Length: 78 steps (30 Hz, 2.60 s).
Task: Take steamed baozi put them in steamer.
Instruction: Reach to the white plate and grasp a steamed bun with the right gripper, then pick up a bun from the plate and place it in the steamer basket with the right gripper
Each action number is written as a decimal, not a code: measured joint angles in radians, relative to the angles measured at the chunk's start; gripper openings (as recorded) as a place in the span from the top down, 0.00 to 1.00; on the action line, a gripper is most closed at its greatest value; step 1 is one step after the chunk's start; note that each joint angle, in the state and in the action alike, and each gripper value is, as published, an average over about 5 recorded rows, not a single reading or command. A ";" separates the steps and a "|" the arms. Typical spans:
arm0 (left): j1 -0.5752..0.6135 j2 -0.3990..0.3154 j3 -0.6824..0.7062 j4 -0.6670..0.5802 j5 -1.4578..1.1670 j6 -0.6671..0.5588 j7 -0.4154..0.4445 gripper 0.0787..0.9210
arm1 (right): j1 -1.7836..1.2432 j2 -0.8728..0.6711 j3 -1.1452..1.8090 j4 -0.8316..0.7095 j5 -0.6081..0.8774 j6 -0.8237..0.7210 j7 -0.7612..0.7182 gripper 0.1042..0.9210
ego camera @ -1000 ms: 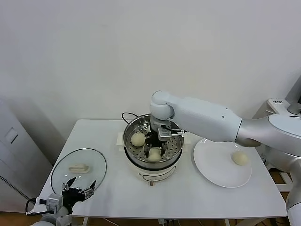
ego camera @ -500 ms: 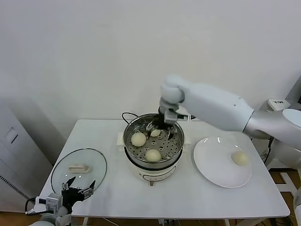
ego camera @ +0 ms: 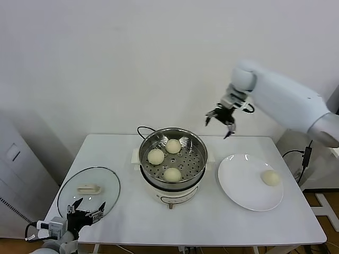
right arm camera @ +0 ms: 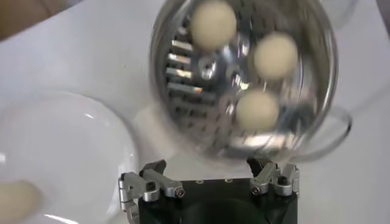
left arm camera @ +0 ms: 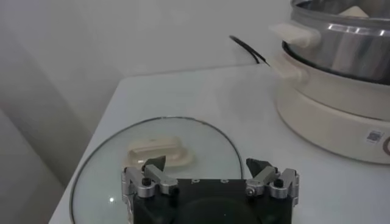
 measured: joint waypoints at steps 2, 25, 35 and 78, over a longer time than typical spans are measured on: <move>0.000 0.000 -0.001 0.000 -0.001 0.000 0.000 0.12 | -0.006 -0.022 0.000 -0.028 0.007 -0.017 -0.003 0.12; -0.004 0.000 -0.004 0.004 -0.010 0.001 -0.001 0.12 | -0.291 -0.136 0.251 -0.234 -0.218 -0.005 0.050 0.12; -0.003 0.002 -0.005 0.006 -0.014 0.001 -0.001 0.12 | -0.396 -0.131 0.369 -0.284 -0.335 0.007 0.094 0.12; 0.013 -0.008 -0.009 -0.003 -0.006 0.000 -0.001 0.12 | -0.534 -0.112 0.572 -0.333 -0.506 -0.030 0.177 0.59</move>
